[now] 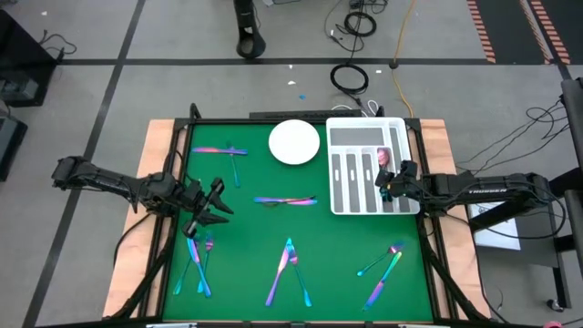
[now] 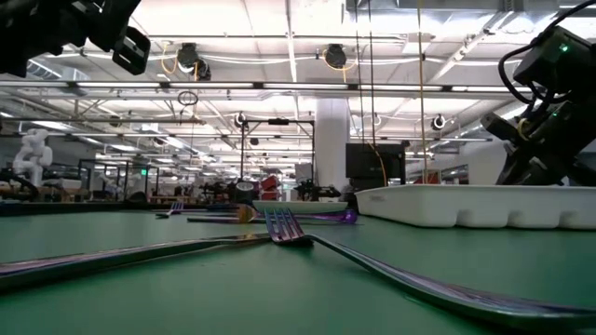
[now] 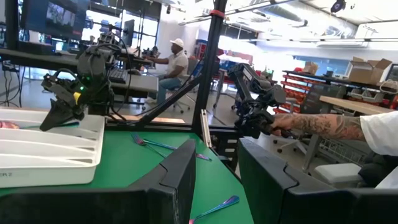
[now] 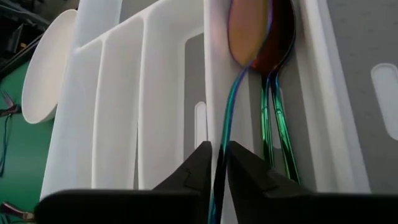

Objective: Sort silverware
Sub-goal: Put the iridescent spoon into the white silverware tray, then put the iridescent knife into the white silverware tray

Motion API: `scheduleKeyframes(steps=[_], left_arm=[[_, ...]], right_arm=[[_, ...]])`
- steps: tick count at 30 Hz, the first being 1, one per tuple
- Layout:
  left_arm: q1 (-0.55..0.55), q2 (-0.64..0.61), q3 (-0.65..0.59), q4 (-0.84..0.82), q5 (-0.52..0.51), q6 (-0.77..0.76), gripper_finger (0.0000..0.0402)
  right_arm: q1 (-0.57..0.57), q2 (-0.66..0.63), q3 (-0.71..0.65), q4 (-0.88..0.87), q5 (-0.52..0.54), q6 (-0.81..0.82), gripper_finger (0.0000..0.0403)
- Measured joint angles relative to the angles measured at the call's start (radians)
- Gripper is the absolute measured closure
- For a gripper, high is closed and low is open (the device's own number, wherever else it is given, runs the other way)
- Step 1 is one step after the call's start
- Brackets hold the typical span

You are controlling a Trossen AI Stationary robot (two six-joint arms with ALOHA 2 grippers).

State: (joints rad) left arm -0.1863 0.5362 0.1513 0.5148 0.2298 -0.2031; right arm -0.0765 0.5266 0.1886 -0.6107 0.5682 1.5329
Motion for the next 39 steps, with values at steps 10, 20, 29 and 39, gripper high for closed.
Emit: scheduleKeyframes(steps=[10,20,29,39], left_arm=[[0.000,0.000,0.000,0.000,0.000,0.000,0.0281],[0.000,0.000,0.000,0.000,0.001,0.000,0.0281],[0.000,0.000,0.000,0.000,0.001,0.002,0.0281],[0.000,0.000,0.000,0.000,0.001,0.006,0.0281]], right_arm=[[0.000,0.003,0.063,-0.133,-0.022,-0.002,0.0346],[-0.001,0.068,0.220,-0.271,-0.019,-0.051,0.0351],[-0.001,0.223,0.439,-0.261,-0.019,-0.225,0.0351],[0.055,0.538,0.787,-0.212,-0.242,-0.530,0.0351]])
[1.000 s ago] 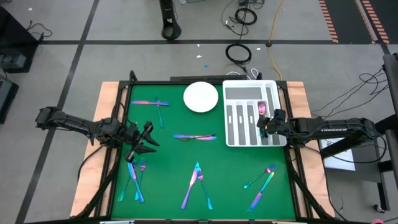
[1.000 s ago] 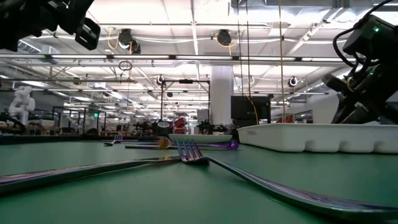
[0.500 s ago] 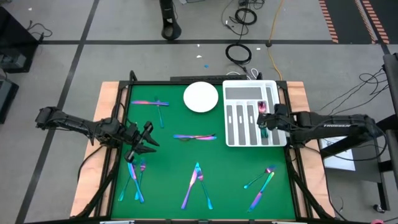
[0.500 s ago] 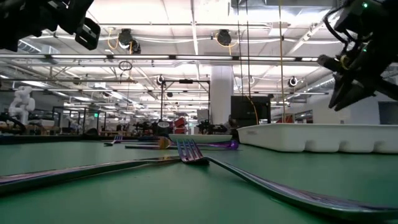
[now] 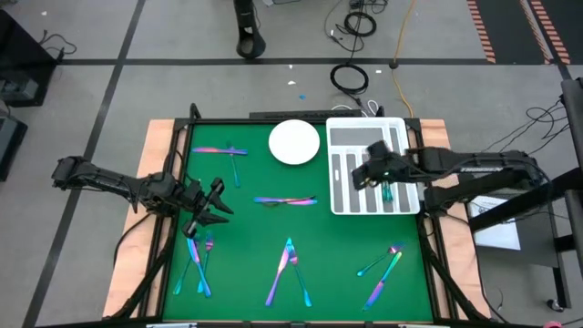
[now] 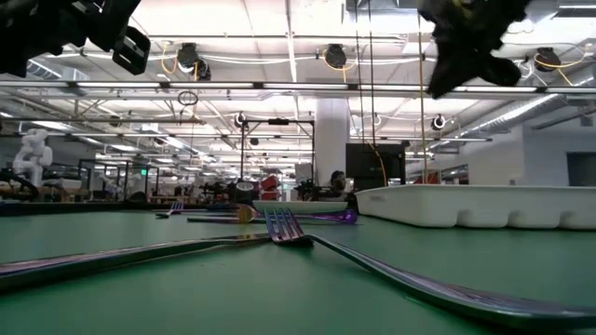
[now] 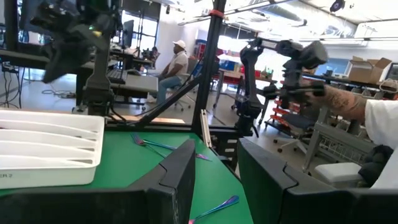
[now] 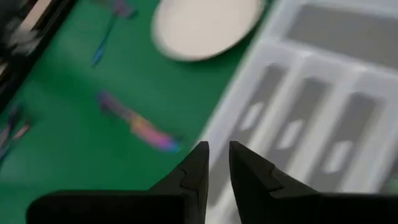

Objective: Sort silverware
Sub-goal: Put the iridescent knife into the white silverware tray

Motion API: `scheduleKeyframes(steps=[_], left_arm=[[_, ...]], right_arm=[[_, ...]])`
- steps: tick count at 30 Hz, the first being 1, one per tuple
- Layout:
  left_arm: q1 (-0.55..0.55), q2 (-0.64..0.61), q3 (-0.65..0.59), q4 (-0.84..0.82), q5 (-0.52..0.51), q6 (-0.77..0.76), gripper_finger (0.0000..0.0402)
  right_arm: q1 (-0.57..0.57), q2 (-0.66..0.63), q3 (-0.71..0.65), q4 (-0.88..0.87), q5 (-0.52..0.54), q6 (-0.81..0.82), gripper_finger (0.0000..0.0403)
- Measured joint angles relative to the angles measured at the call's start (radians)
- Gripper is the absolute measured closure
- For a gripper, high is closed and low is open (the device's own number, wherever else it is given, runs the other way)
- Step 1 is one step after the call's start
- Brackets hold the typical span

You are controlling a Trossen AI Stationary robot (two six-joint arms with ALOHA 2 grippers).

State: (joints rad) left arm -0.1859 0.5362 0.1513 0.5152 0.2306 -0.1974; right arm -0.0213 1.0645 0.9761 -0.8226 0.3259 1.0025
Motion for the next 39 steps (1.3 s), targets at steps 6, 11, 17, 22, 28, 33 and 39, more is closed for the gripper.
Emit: scheduleKeyframes(steps=[6,11,17,22,28,33,39], left_arm=[[0.000,0.000,0.000,-0.011,0.000,0.000,0.0281],[0.000,0.000,0.000,-0.037,0.037,-0.007,0.0281],[-0.001,0.000,0.000,-0.050,0.096,-0.008,0.0281],[-0.013,0.000,0.000,-0.055,0.106,-0.007,0.0281],[-0.033,0.000,0.000,-0.055,0.106,-0.007,0.0281],[-0.038,0.000,0.000,-0.057,0.107,0.001,0.0281],[-0.038,0.000,0.000,-0.050,0.099,0.098,0.0281]], right_arm=[[0.114,0.208,0.143,-0.001,-0.094,0.003,0.0351],[0.203,0.349,0.239,-0.010,-0.210,-0.053,0.0351],[0.328,0.453,0.277,-0.060,-0.382,-0.065,0.0351],[0.424,0.506,0.277,-0.102,-0.437,0.000,0.0351],[0.520,0.531,0.277,-0.148,-0.438,0.110,0.0351],[0.588,0.531,0.277,-0.172,-0.436,0.210,0.0351],[0.661,0.531,0.277,-0.175,-0.432,0.279,0.0351]])
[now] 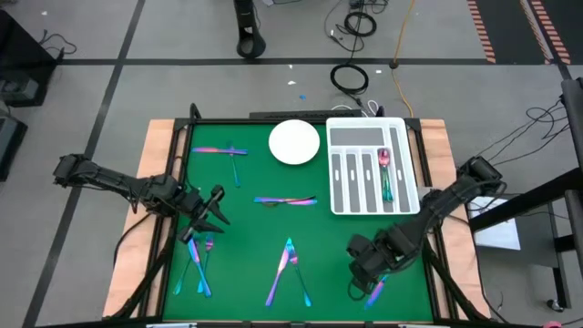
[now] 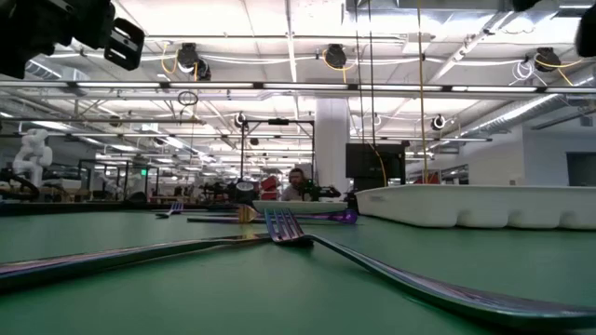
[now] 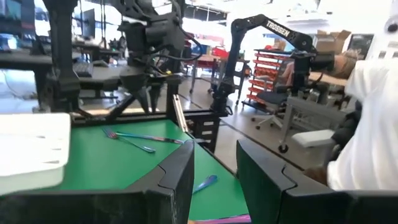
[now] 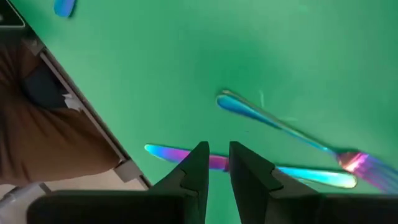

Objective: Sort silverware
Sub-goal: Put the iridescent knife into the white silverware tray

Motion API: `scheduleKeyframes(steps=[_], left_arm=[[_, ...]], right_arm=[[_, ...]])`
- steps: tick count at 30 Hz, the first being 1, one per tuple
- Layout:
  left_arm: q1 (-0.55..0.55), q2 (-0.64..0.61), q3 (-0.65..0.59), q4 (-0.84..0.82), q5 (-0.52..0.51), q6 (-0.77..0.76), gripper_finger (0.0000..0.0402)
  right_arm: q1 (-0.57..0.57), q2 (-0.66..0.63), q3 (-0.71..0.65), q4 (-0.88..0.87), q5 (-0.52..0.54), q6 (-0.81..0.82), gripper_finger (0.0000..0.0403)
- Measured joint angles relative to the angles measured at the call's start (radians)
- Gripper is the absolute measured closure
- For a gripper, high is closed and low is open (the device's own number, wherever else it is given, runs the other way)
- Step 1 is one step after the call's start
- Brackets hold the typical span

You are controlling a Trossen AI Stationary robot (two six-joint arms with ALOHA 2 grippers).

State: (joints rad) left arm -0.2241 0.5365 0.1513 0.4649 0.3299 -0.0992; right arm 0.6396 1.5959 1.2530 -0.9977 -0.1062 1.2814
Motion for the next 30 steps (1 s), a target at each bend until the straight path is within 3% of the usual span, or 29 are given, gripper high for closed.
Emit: scheduleKeyframes(steps=[8,22,30], left_arm=[[0.001,0.000,0.000,0.090,-0.021,0.105,0.0281],[0.001,0.000,0.001,0.104,-0.028,0.139,0.0281],[0.001,0.000,0.001,0.103,-0.028,0.131,0.0281]], right_arm=[[0.080,0.000,0.000,0.001,0.002,0.145,0.0351],[0.195,0.024,-0.059,-0.112,-0.024,0.878,0.0351],[0.199,0.024,-0.171,-0.024,-0.027,0.941,0.0305]])
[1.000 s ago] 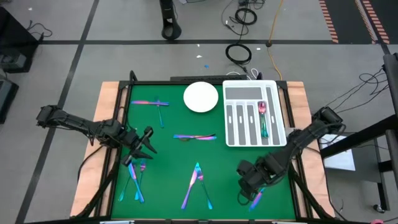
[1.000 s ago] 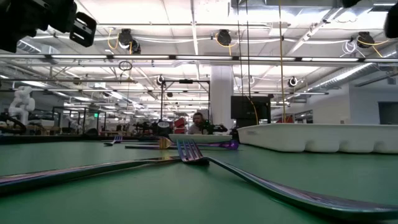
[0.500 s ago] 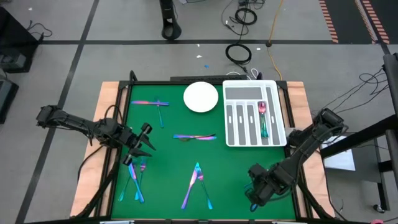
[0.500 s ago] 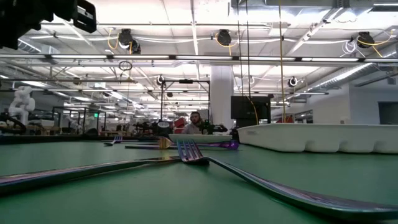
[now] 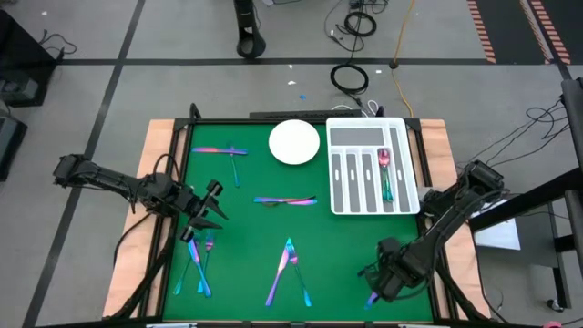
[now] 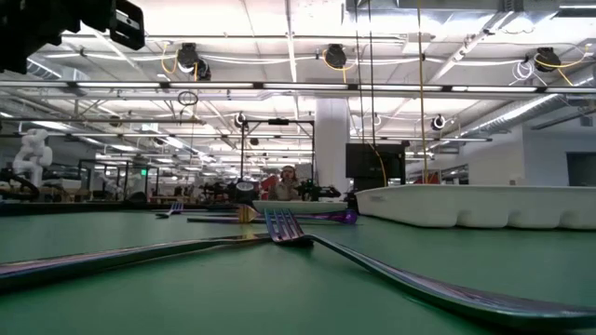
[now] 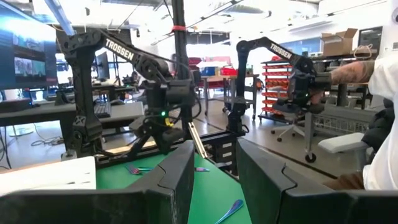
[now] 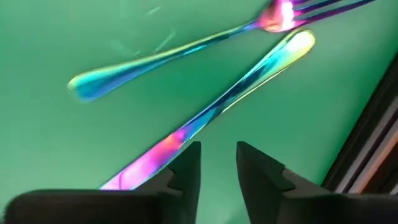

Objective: Sort silverware
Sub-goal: Put the iridescent knife into the white silverware tray

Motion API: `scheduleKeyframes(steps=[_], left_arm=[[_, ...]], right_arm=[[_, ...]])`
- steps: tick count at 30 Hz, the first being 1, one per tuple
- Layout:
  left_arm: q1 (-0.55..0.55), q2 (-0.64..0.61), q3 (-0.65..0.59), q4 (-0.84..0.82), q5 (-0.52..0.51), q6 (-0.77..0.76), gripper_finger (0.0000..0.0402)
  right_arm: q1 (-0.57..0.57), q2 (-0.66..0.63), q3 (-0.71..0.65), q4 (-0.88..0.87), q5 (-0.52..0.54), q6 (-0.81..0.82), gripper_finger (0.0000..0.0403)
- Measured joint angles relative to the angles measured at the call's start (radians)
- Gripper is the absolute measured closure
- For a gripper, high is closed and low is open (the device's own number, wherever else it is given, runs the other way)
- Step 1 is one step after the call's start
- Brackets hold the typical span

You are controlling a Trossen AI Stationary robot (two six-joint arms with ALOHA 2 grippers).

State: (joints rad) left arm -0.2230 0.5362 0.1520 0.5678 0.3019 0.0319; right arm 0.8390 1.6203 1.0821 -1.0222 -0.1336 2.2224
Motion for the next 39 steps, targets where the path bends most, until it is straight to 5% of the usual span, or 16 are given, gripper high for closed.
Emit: scheduleKeyframes(steps=[8,39], left_arm=[[0.000,0.000,0.000,0.000,0.000,0.000,0.0281],[0.000,0.000,0.001,0.000,0.000,-0.025,0.0281]], right_arm=[[-0.003,0.000,-0.101,0.126,-0.026,0.066,0.0258],[-0.023,0.086,-0.155,0.237,-0.026,0.088,0.0273]])
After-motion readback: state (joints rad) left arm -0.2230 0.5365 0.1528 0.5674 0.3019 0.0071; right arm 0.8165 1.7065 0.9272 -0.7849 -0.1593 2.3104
